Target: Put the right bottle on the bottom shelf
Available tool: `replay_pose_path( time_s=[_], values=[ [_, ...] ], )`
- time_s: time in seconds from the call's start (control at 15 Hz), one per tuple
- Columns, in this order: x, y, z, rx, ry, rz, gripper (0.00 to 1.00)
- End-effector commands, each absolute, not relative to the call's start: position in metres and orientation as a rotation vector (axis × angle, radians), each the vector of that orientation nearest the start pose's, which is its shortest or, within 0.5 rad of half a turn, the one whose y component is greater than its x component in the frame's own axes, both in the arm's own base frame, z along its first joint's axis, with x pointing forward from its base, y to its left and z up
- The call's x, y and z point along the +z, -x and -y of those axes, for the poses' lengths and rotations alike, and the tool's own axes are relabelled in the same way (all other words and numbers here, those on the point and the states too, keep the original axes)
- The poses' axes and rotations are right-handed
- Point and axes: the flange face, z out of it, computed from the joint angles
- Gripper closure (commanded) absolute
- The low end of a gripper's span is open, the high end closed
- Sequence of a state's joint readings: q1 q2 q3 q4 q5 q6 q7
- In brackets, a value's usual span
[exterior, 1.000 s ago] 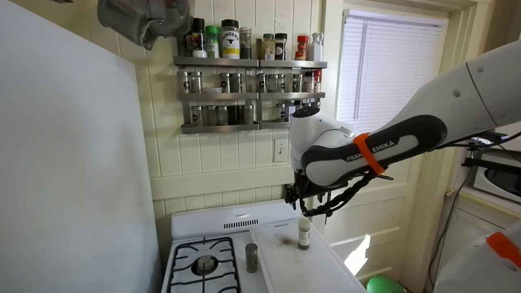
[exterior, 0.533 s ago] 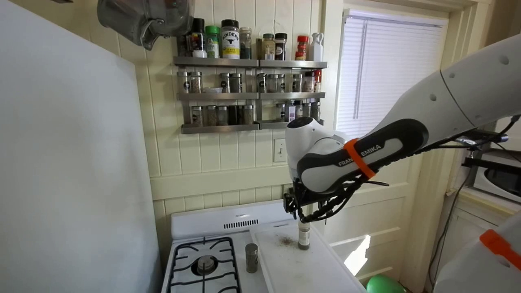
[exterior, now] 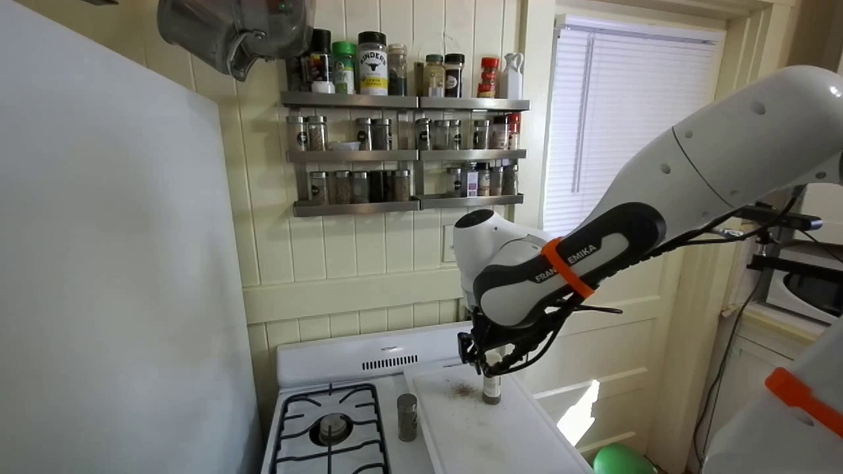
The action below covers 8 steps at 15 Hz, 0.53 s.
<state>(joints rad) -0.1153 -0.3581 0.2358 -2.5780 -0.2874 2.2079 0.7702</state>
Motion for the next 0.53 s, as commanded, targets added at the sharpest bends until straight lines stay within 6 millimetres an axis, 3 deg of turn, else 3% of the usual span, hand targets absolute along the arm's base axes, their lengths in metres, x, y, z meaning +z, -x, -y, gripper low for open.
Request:
replay_pose_path(
  time_s=[0.0,0.47],
  values=[
    [0.361,-0.412,-0.038,-0.154,3.355,-0.835,0.0],
    [0.336,-0.418,-0.034,-0.246,3.452,-0.846,0.0]
  ],
)
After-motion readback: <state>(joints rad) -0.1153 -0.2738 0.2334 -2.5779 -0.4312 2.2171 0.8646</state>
